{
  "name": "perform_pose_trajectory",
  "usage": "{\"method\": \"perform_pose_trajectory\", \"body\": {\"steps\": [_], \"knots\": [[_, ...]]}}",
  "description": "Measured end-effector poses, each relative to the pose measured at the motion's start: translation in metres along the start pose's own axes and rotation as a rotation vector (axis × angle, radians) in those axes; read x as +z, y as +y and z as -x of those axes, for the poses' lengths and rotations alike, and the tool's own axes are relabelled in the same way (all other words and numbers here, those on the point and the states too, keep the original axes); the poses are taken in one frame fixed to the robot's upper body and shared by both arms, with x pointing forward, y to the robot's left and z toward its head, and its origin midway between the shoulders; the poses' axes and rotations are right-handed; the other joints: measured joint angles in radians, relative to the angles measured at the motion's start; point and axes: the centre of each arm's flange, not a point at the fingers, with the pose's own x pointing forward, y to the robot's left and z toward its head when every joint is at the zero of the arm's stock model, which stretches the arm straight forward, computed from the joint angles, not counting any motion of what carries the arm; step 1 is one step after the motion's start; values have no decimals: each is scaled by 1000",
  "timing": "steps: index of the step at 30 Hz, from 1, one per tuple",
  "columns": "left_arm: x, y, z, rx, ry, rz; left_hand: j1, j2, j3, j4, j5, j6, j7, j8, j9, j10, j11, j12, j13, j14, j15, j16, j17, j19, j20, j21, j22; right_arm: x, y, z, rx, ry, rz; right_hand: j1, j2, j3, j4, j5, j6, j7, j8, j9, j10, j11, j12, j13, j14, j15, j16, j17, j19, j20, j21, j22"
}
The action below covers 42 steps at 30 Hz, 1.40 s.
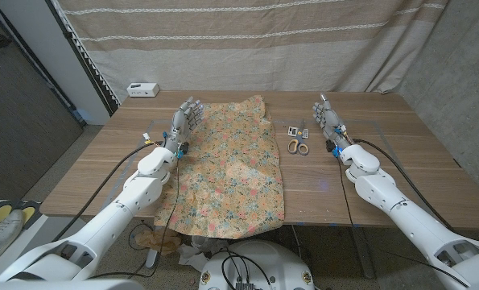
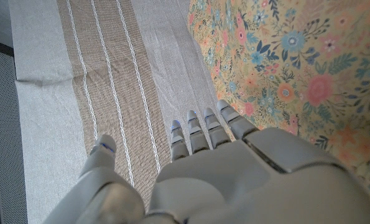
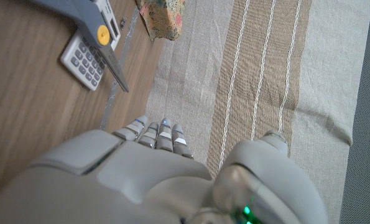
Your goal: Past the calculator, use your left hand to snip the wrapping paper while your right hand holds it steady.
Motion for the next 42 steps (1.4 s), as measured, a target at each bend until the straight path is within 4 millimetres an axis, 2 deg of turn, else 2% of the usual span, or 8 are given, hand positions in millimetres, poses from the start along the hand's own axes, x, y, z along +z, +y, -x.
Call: {"method": "perform_pose_trajectory", "body": {"steps": [12,13,16,18,29,37,42], "knots": [[-3,-1,3,-7,-6,7,0,0,0,0,0,0,0,0,0,3,-3,0,1,0,0,0,0,0,0,0,0,-1,4,3,8,7,4,0,0,0,0,0,0,0,4,0,0,0,4,0,0,0,0,0,0,0,0,0],[-3,-1,4,-6,-7,8,0,0,0,0,0,0,0,0,0,3,-3,0,1,0,0,0,0,0,0,0,0,-1,4,3,8,7,4,1,1,0,0,1,0,0,4,0,5,-6,6,0,0,0,0,0,0,0,0,0],[-3,-1,5,-4,-13,9,0,0,0,0,0,0,0,0,0,3,-3,0,1,0,0,0,0,0,0,0,0,-1,6,4,9,7,9,9,9,1,0,4,2,-13,8,-3,48,-53,23,0,5,-17,0,0,0,0,0,0],[-3,0,6,-3,-18,10,0,0,0,0,0,0,0,0,0,3,-3,0,0,0,0,0,0,0,0,0,0,-1,7,4,8,6,14,12,12,3,-3,4,0,-15,8,-3,52,-67,23,0,4,-33,0,0,0,0,0,0],[-4,0,8,-3,-39,15,0,0,0,0,0,9,-2,4,0,3,-3,0,-1,0,0,0,0,0,0,0,0,3,10,11,-1,7,54,16,8,3,-3,4,0,-15,8,-3,52,-67,23,0,2,-34,0,0,0,0,0,0],[-7,-2,9,1,-42,20,0,0,0,0,0,18,-4,8,0,13,-5,7,-1,0,0,0,0,0,0,0,0,6,8,16,-12,12,84,25,9,3,-11,8,0,-15,8,-3,59,-48,23,0,2,-34,0,0,0,0,0,0],[-9,-6,9,9,-44,29,0,0,0,0,0,18,-4,8,0,22,-6,7,-1,9,1,0,0,7,0,0,0,6,7,18,-26,26,110,30,15,6,-14,8,4,-11,8,-3,59,-48,23,0,6,-38,0,0,0,0,0,0]]}}
